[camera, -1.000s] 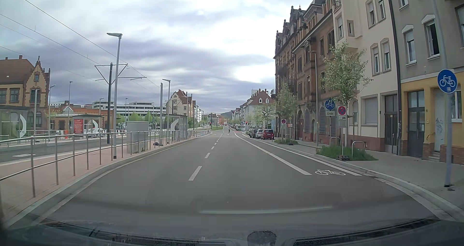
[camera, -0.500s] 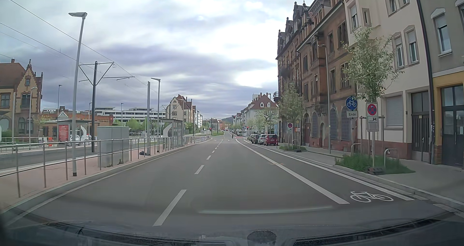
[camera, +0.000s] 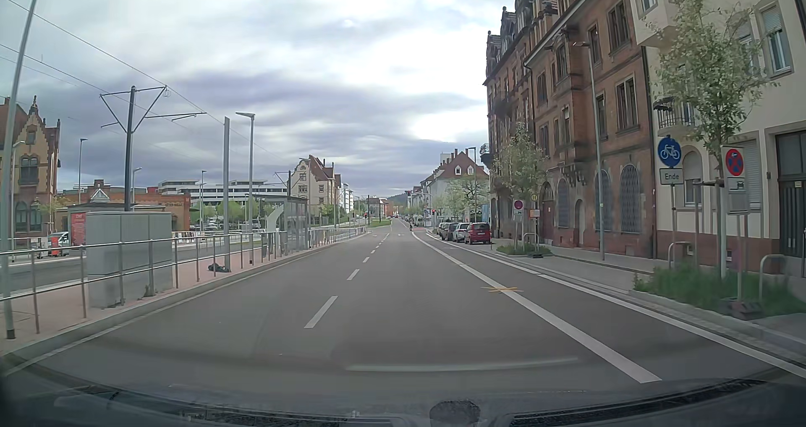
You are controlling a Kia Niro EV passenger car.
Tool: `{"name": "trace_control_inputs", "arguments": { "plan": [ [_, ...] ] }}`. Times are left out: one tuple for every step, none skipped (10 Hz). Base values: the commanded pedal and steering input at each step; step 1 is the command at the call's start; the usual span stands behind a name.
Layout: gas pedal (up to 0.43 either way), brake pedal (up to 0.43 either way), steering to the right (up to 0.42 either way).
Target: Follow the waypoints while adhering to traffic rules and regulations
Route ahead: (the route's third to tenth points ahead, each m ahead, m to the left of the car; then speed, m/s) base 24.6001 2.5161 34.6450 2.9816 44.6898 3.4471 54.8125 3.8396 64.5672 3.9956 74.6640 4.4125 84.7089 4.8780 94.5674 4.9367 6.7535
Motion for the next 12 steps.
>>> {"name": "trace_control_inputs", "arguments": {
  "plan": [
    [0.047, 0.0, -0.008],
    [0.047, 0.0, -0.008],
    [0.047, 0.0, -0.008],
    [0.047, 0.0, -0.009],
    [0.047, 0.0, -0.009],
    [0.047, 0.0, -0.009],
    [0.047, 0.0, -0.009],
    [0.047, 0.0, -0.009],
    [0.047, 0.0, -0.009],
    [0.047, 0.0, -0.009],
    [0.047, 0.0, -0.009],
    [0.047, 0.0, -0.009]
  ]
}}
